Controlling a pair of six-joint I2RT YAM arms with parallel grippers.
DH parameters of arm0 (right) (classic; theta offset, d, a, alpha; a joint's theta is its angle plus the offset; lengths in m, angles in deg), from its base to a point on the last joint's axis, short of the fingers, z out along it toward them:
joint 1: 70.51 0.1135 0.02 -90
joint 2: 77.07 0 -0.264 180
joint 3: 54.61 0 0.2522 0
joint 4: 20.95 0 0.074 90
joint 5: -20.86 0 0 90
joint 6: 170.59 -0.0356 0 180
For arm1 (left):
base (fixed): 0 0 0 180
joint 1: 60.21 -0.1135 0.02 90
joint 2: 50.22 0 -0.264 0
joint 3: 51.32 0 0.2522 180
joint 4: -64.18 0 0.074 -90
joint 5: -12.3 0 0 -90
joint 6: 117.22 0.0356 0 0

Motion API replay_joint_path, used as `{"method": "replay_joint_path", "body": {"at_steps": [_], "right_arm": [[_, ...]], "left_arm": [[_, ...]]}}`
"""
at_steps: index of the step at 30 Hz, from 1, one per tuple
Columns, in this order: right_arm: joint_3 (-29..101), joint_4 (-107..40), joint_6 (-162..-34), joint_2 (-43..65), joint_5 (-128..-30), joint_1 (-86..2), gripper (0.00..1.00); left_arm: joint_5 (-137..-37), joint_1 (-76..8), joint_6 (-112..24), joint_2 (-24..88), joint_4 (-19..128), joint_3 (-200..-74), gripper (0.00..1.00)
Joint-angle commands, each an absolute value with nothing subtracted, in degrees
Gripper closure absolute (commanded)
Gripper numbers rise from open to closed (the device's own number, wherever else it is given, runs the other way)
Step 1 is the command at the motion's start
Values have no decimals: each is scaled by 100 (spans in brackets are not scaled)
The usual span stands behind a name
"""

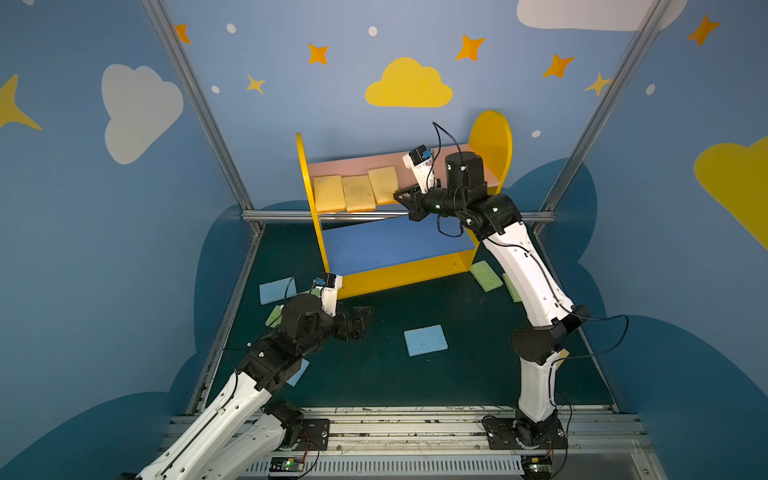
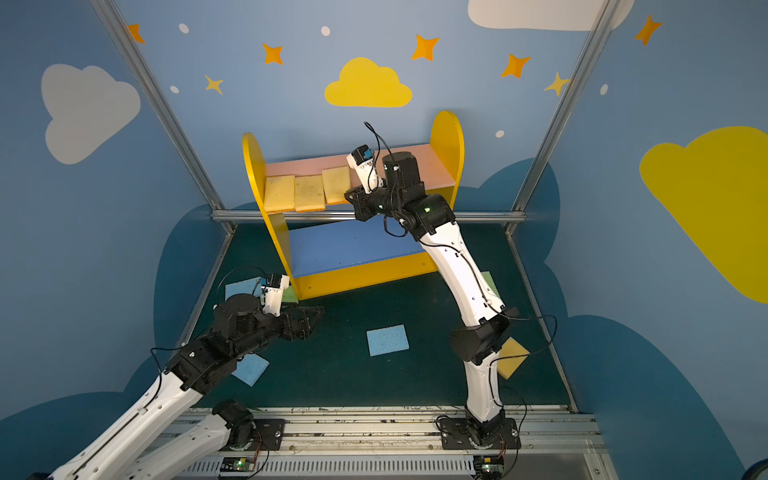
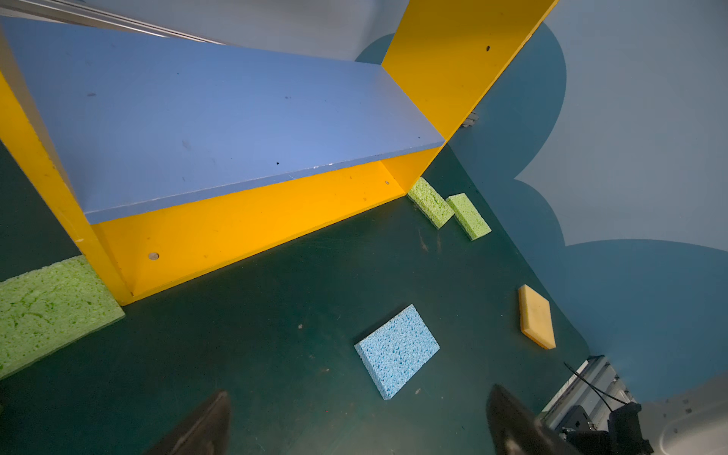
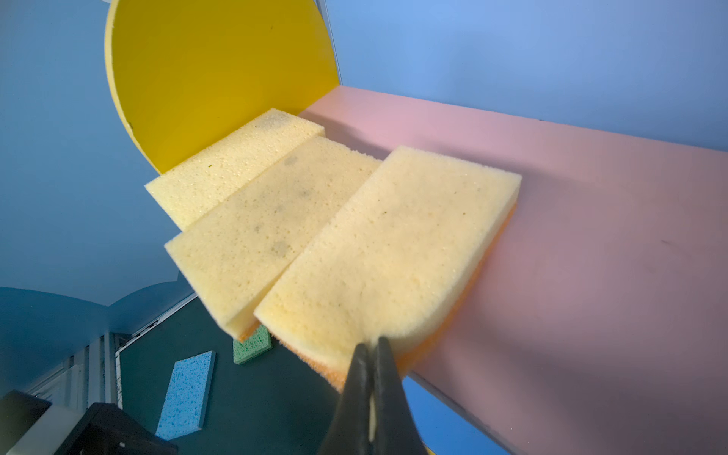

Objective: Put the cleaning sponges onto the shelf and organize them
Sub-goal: 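Push the third yellow sponge against the other two with the right gripper tips, then withdraw the right gripper from the shelf and lower it toward the table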

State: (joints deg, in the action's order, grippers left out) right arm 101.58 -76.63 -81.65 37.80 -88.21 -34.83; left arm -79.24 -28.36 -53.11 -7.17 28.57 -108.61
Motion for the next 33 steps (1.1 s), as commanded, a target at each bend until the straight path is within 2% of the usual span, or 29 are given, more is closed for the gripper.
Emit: {"method": "replay_joint_path", "body": {"at_steps": [1,3,7,10,19,22,29,33], "right_arm": [[10350,-7831,-8145,3932,-8989,-3509,100],[10394,-7836,-8160,3964,-8971,-3509,96],[10417,-7822,-8226,3961,-8945,-3548,67],[10402,-7822,-8268,3915,-8922,-3579,50],[10185,-7716,-8324,3568,-8925,-3665,25],[9850,-7476,-8419,3277,-9031,-3726,20],[8946,-7022,-8721,2555,-9387,-3909,18],[7983,-6908,-8995,1871,-9075,-4052,18]], "left_arm": [[-7930,-2866,-5306,-778,2789,-10937,0],[-7919,-2865,-5301,-795,2789,-10929,0],[-7914,-2868,-5304,-795,2774,-10933,0],[-7910,-2865,-5284,-795,2774,-10938,0],[-7937,-2866,-5289,-694,2810,-10960,0],[-7900,-2866,-5247,-681,2794,-11021,0],[-7902,-2866,-5174,-523,2903,-11341,0],[-7974,-2866,-5157,-329,3096,-11367,0]]}}
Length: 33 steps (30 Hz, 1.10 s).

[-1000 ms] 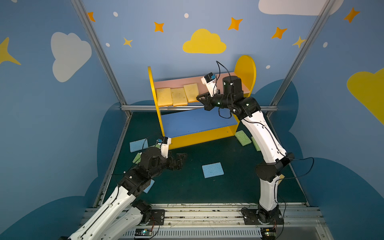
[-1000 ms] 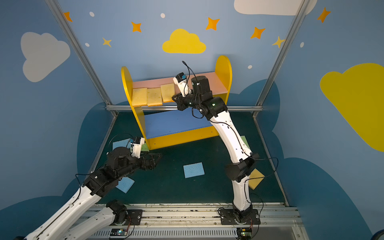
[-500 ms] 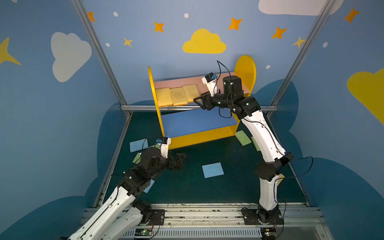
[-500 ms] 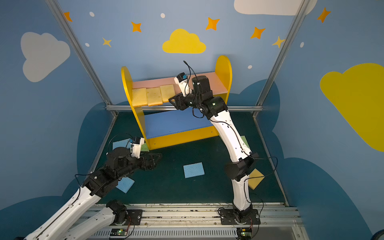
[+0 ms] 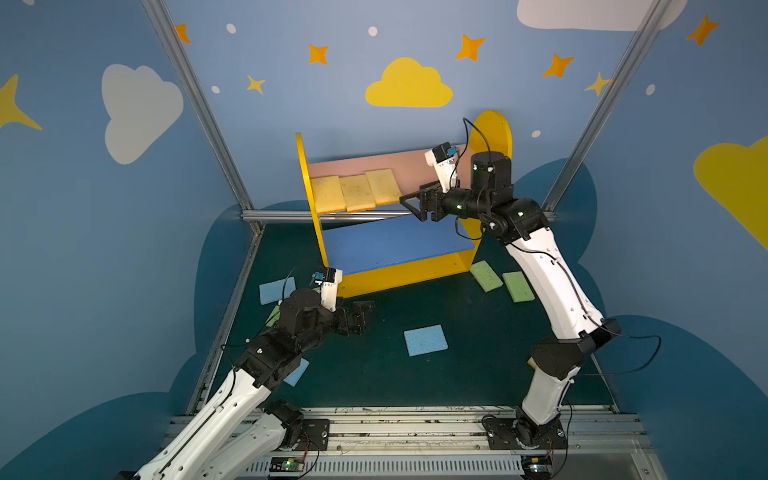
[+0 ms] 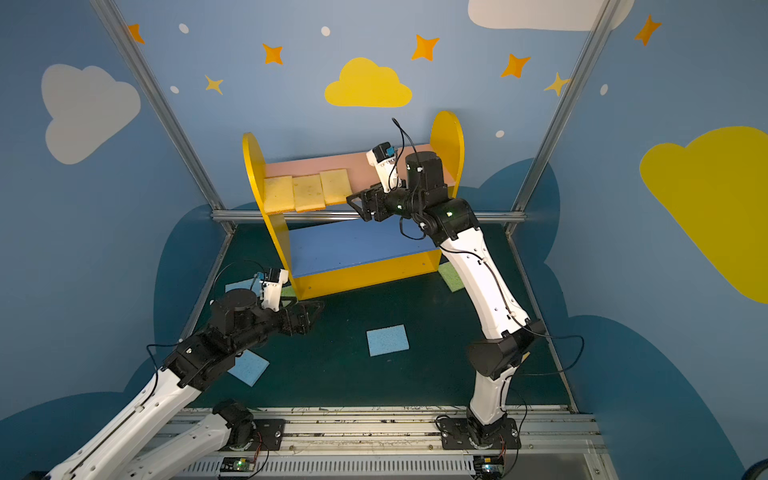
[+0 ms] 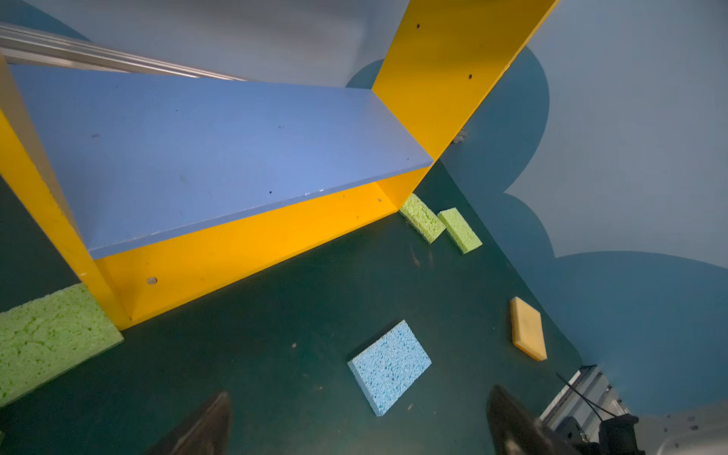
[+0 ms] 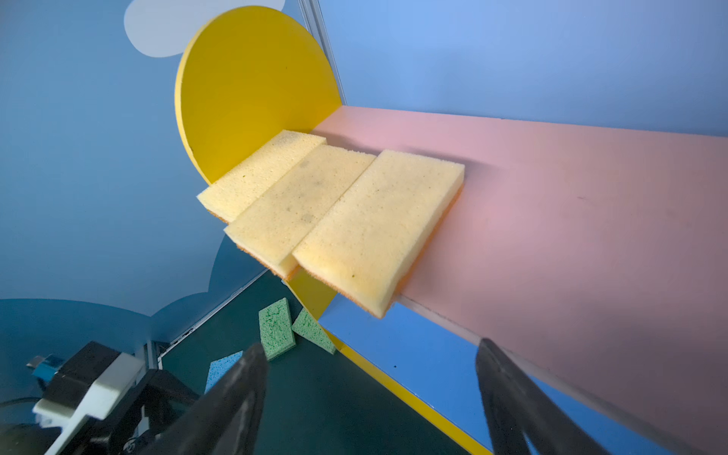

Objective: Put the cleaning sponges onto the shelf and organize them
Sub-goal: 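Withdraw the right gripper from the shelf and lower it toward the table, then grasp another yellow sponge on the table with the right gripper and lift it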

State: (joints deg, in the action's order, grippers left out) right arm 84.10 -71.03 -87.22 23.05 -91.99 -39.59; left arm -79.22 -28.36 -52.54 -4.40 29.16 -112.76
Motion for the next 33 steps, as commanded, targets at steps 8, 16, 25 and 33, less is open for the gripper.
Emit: {"method": "replay_joint_path", "body": {"at_steps": [8,16,25,33], "right_arm": [[4383,-6621,-10067,-236,-7897,-4984,18],[1348,-6446,-11349,-1369,-6905,-6589,18],[-45,-6750,-12200,-1468,-6112,-7983,16],[-745,-6341,-12483,-1019,-6497,-8764,16]], "left_arm": [[-8157,-2761,-5382,-33,4037,-10668,0],[-7814,-2058,-5690,582,5112,-9756,0],[-8009,-1858,-5858,1390,5781,-9599,0],[-8263,-1708,-5959,2155,6122,-9631,0]]}}
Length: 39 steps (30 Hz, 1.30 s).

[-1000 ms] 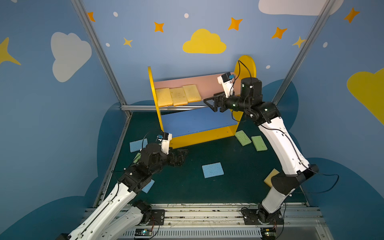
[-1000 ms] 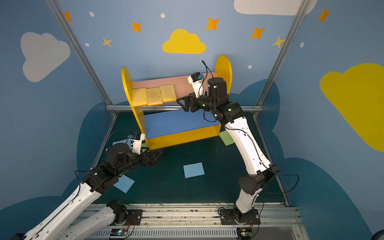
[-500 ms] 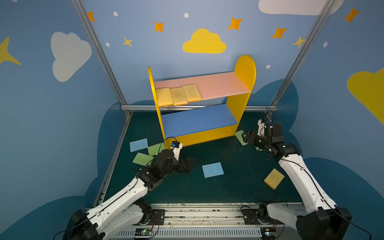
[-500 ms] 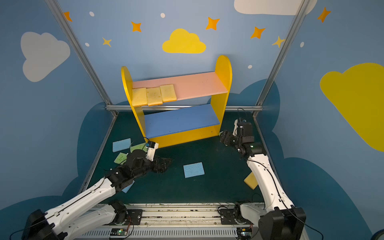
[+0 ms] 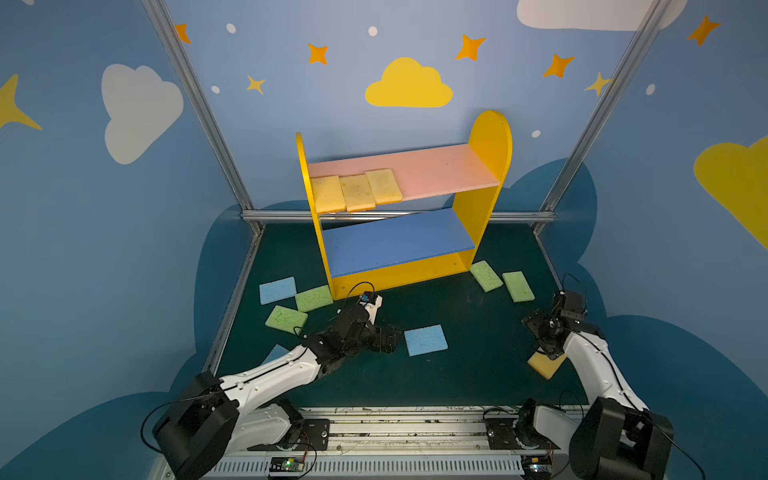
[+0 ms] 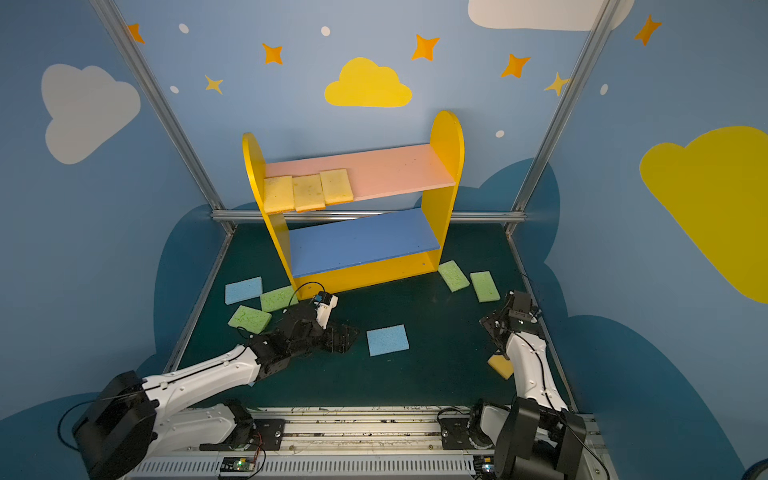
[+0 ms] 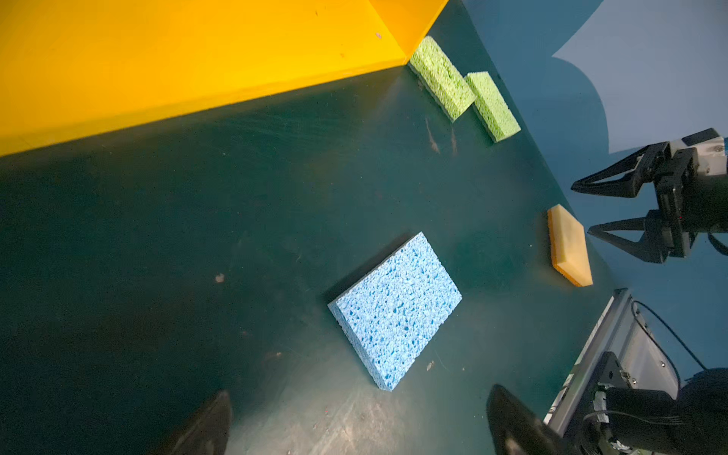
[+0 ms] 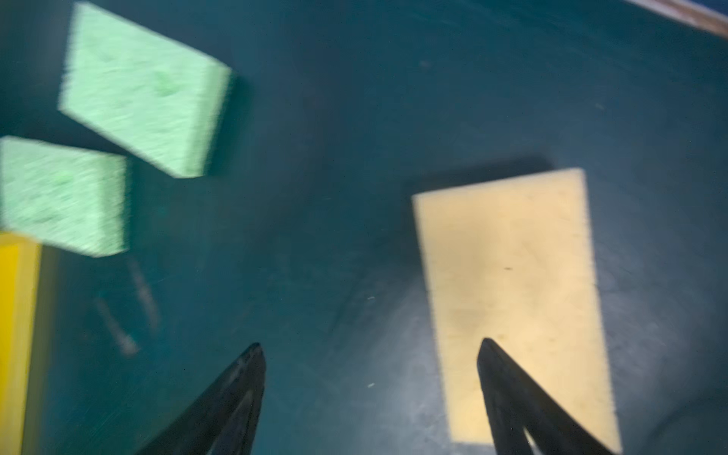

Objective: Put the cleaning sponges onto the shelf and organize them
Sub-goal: 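Grasp another yellow sponge on the table with the right gripper and lift it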

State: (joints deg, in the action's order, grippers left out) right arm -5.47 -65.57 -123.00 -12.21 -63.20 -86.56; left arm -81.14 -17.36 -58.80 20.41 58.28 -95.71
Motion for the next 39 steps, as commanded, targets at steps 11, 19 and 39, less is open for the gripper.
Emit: {"method": "replay_joint_path", "body": {"at_steps": [11,19,39], "right_arm": [[-396,-5728,-12127,582,-9521,-8938,21],[-490,-4502,-12680,1238,-9988,-7226,25],[-54,-5562,-11866,-738,-9205,-5888,54]], "left_arm": [[-8219,-1697,-5990,2188,6071,-9628,0],[-8097,-1697,-5988,1987,5839,-9602,0],[-8567,-1647,-5885,2778,5734,-10446,34]]}}
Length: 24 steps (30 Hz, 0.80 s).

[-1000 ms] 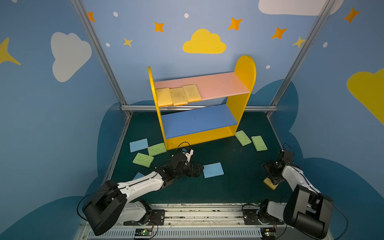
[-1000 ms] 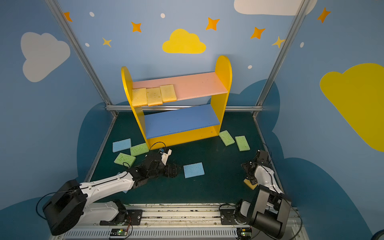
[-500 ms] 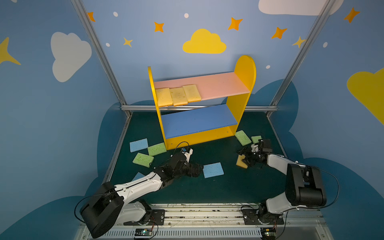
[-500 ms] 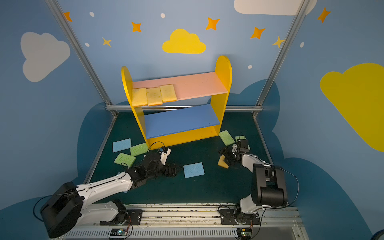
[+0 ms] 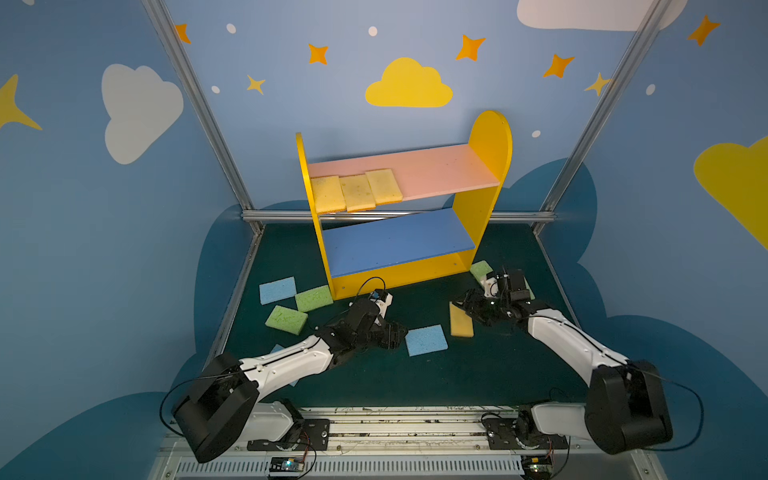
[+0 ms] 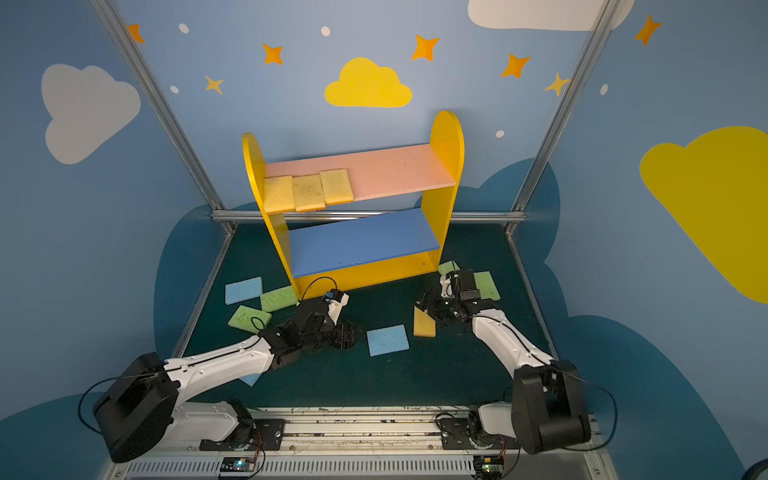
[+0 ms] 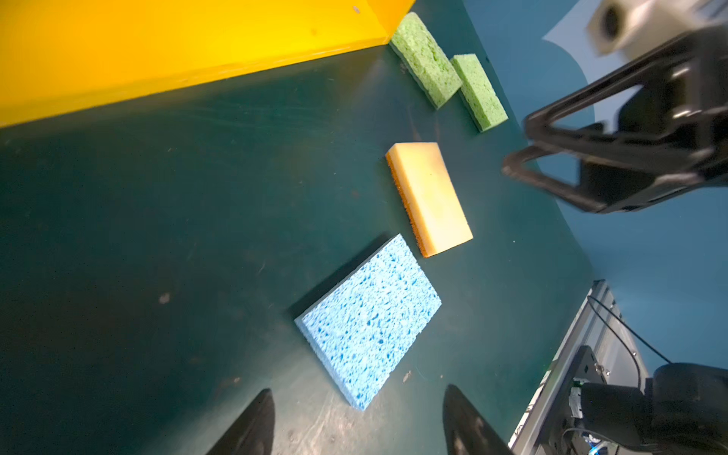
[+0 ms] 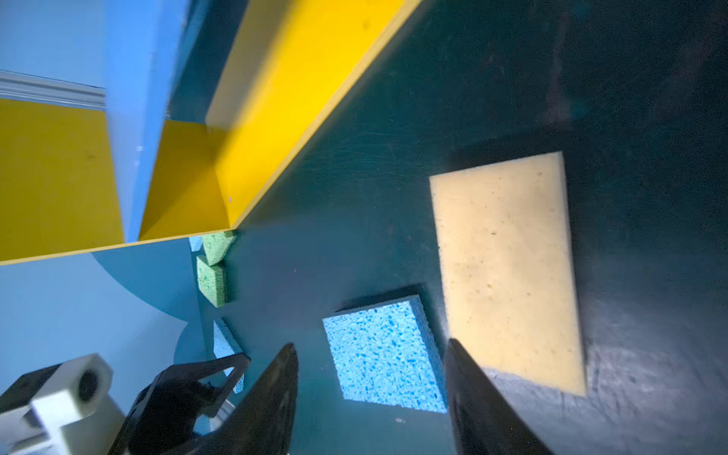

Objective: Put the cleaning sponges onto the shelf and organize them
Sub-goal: 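Grasp another yellow sponge on the table with the right gripper and lift it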

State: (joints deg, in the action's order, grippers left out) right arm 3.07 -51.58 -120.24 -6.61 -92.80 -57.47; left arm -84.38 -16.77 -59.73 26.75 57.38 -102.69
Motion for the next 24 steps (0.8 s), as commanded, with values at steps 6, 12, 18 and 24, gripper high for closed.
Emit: {"method": "replay_joint_path", "body": {"at_steps": [6,12,18,24], "right_arm": [[-706,-5471,-11755,-722,-9878,-6417,48],[-801,-5563,-11496,-508,-9815,-6584,43],[-833,-5091,-11494,315,-10007,-6698,43],[-833,-4799,-11570,724,-10077,-6693,47]], "left_arm": [[-8622,-1493,-5842,3429,5825,-10902,13],[-8796,-1339,-5981,4153,6219,-11211,6],[-8833,-1249,-6112,4687,6534,-11374,2],[-8766,-1214,-6135,4834,6519,-11428,0]]}}
